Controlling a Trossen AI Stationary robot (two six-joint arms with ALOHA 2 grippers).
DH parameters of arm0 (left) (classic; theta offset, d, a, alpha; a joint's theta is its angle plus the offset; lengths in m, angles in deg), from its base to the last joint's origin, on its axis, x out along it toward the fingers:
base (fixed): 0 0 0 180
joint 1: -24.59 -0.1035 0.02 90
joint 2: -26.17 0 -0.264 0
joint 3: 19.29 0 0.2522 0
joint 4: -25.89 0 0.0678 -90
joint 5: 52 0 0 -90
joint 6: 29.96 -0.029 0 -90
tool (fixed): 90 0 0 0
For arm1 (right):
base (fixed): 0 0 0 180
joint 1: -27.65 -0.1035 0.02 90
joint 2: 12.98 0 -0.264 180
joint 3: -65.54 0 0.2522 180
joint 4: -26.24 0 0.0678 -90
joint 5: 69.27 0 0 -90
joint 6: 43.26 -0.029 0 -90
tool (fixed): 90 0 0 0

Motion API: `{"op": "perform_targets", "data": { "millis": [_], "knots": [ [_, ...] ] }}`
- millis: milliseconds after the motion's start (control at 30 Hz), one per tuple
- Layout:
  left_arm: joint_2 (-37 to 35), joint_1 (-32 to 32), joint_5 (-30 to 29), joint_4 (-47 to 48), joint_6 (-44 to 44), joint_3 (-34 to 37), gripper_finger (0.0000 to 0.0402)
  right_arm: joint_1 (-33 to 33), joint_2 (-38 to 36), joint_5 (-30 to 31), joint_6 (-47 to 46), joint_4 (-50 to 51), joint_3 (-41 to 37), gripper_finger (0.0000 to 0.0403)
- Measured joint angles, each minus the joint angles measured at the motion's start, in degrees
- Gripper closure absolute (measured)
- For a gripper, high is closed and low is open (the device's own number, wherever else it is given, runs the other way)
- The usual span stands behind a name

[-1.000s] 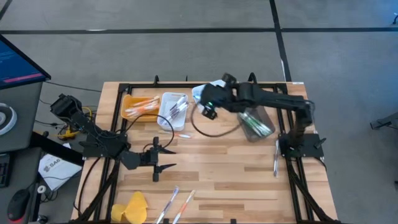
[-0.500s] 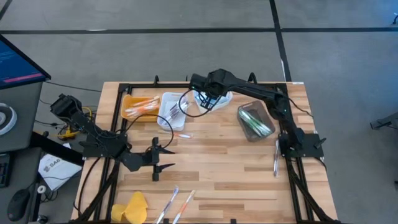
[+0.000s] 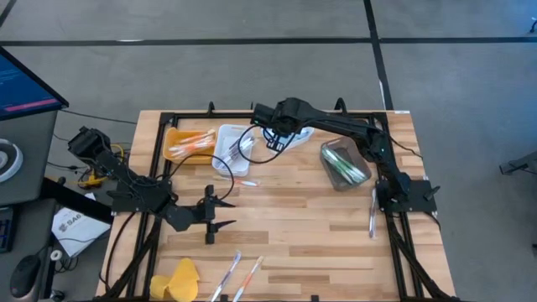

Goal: Pick & Place Toothbrushes
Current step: Put the blue toothbrush into the right white bin

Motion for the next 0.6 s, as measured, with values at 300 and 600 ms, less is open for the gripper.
{"op": "perform_targets", "data": {
  "millis": [300,600],
  "knots": [
    [0.0,0.0,0.0,0.2,1.1,0.0,0.0192,0.2,0.0,-0.8,-1.1,-0.4,-0.7,0.0388],
    [0.0,0.0,0.0,0.5,1.2,0.0,0.0192,0.9,0.0,-1.2,-3.7,-0.5,-0.7,0.0388]
  ]
}}
